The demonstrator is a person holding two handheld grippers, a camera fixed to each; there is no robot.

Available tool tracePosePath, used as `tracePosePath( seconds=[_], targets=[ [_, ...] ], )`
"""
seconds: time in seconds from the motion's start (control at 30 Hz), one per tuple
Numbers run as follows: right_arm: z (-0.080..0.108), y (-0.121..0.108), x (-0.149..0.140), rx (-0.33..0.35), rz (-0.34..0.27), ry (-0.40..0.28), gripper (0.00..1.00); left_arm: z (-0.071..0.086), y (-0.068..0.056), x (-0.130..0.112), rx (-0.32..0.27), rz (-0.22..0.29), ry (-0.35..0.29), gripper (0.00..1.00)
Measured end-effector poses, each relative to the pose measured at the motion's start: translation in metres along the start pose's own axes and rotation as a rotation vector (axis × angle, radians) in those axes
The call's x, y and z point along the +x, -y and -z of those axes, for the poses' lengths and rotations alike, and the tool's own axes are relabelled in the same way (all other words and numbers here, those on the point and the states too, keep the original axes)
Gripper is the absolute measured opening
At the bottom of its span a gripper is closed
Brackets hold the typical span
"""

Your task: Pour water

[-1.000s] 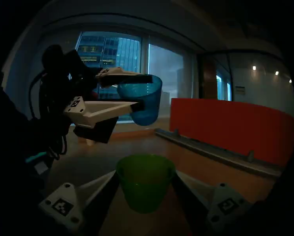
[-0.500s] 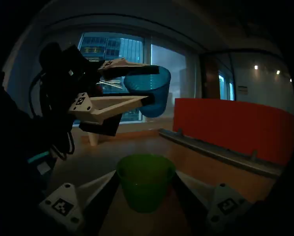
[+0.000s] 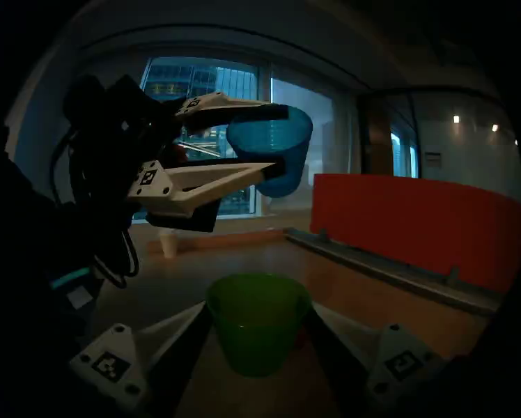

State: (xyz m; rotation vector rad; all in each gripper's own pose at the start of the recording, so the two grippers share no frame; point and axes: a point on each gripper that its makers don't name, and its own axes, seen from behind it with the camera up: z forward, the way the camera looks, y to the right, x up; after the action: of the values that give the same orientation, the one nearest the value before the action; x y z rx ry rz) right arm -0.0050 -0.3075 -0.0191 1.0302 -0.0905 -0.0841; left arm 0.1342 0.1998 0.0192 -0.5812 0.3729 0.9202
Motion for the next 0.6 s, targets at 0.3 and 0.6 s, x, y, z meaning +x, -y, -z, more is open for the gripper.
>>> tracePosePath(
  seconds=[0.3, 0.6],
  targets=[
    [-0.0009, 0.0005, 0.0007, 0.003, 0.002, -0.002, 0.91, -0.0014, 0.002, 0.0076, 0.008, -0.07, -0.011, 0.89],
    [-0.0003, 0.001, -0.0005, 0.005, 0.001, -0.005, 0.91, -0.002, 0.0012, 0.0099, 0.011, -0.123, -0.011, 0.89]
  ],
)
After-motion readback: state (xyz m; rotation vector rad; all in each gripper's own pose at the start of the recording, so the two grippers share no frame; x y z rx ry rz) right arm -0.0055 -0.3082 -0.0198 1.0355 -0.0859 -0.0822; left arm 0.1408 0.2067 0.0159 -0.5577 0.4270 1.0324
